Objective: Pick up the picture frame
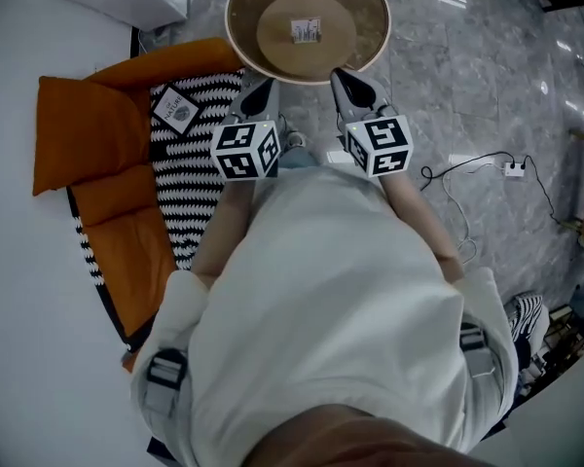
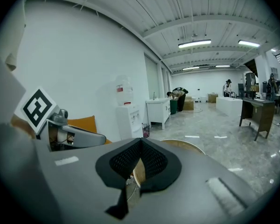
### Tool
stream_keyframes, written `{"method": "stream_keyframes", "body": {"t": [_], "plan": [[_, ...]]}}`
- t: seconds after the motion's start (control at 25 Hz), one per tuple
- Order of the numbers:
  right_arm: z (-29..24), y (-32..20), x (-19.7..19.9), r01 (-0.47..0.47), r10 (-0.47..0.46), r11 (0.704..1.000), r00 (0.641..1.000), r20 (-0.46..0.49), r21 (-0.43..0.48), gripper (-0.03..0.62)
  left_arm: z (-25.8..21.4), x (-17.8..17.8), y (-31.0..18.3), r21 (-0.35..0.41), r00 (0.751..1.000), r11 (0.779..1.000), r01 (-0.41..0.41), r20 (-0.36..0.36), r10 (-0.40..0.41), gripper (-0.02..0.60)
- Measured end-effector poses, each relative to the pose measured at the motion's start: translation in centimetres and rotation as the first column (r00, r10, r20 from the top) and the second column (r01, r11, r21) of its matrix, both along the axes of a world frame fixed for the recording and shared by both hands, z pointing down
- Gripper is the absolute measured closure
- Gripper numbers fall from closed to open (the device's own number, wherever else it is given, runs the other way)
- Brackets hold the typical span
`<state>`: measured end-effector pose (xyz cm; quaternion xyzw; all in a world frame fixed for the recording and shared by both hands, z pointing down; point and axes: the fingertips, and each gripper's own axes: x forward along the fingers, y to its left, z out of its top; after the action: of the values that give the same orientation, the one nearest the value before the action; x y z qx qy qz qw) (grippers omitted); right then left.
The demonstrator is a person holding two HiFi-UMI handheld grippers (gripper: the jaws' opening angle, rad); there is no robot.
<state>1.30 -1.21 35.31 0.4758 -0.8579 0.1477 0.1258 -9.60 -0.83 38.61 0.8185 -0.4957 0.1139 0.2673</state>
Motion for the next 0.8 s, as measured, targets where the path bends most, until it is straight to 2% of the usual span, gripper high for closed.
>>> {"method": "stream_keyframes", "body": {"t": [0.28,0.52,0.8], "plan": [[0.7,-5.1,-1.4,-0.023,0.023,1.000,1.000,-0.010,-0.001,0.595,1.2,-1.2,-4.9,-0.017,0.999,0.999,-0.045,0.011,0.045,0.581],[1.9,-7.4,-1.2,-0.058,0.058,0.998,0.998,-0.033,-0.019,0.595,3.0,-1.2,-7.5,-0.047,0.996,0.995,-0.090,0.023,0.091,0.581],[4.5,-8.4,-0.2,-0.032,0.028,0.998,0.997,-0.076,-0.062,0.594,6.3,-0.7,-8.5,-0.108,0.996,0.991,-0.079,0.028,0.083,0.580]]}}
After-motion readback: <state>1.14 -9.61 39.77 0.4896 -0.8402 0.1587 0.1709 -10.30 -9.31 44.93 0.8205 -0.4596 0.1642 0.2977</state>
